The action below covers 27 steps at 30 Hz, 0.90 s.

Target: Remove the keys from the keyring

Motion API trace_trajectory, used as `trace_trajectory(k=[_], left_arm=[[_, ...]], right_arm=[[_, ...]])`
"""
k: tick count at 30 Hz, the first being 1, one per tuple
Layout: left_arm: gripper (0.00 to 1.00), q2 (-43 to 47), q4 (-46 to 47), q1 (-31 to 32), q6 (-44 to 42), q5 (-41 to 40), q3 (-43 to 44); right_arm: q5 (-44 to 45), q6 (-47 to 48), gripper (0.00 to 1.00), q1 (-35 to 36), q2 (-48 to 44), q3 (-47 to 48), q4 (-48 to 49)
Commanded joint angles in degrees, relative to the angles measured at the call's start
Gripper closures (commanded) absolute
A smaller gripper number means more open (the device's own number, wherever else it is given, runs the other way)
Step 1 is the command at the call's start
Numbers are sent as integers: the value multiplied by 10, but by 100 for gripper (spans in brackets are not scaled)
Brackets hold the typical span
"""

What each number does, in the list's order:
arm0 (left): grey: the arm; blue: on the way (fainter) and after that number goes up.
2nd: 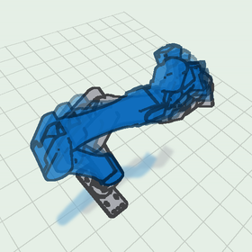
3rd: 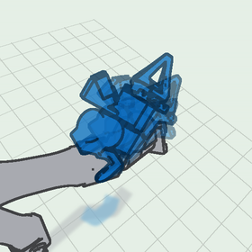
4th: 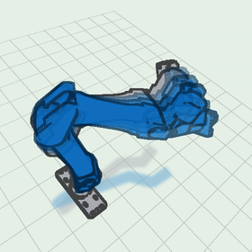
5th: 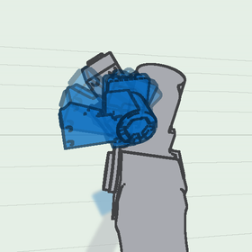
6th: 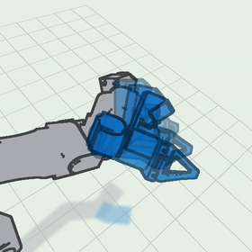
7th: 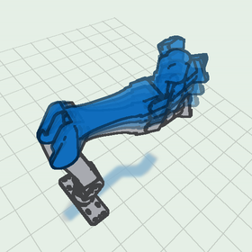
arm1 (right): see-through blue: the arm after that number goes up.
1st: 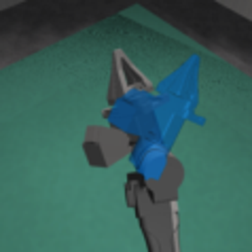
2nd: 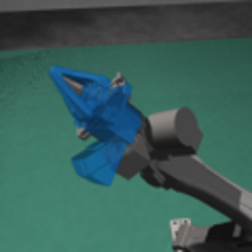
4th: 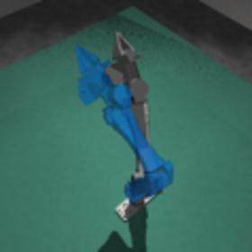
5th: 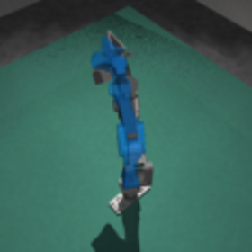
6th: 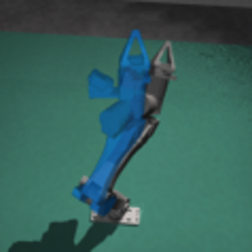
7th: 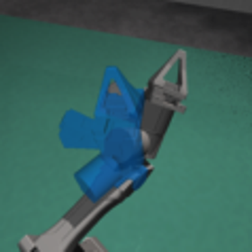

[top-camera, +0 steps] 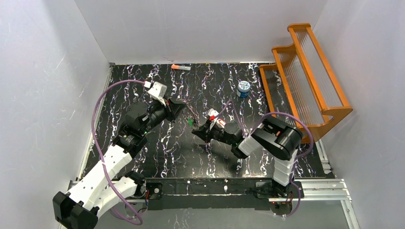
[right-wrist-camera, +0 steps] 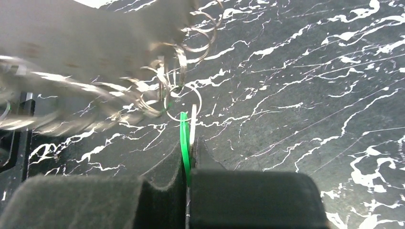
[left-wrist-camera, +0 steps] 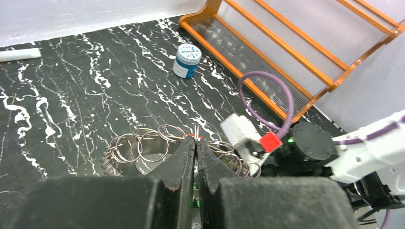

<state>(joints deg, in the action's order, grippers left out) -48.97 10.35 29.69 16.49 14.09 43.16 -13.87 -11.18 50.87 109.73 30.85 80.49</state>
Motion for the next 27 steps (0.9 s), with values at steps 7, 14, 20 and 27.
trace_trajectory(k=[7,14,20,27], left_arm=[[96,0,-2,-5,36,-80,-27],[95,22,-10,-5,139,-173,-103],[93,86,18,-5,240,-258,-199],[80,113,-29,-6,278,-316,-226]], right_arm=[[29,94,99,2,-210,6,-377],[106,154,99,2,-321,70,-659],[162,178,99,11,-346,147,-828],[200,222,99,20,-339,236,-960]])
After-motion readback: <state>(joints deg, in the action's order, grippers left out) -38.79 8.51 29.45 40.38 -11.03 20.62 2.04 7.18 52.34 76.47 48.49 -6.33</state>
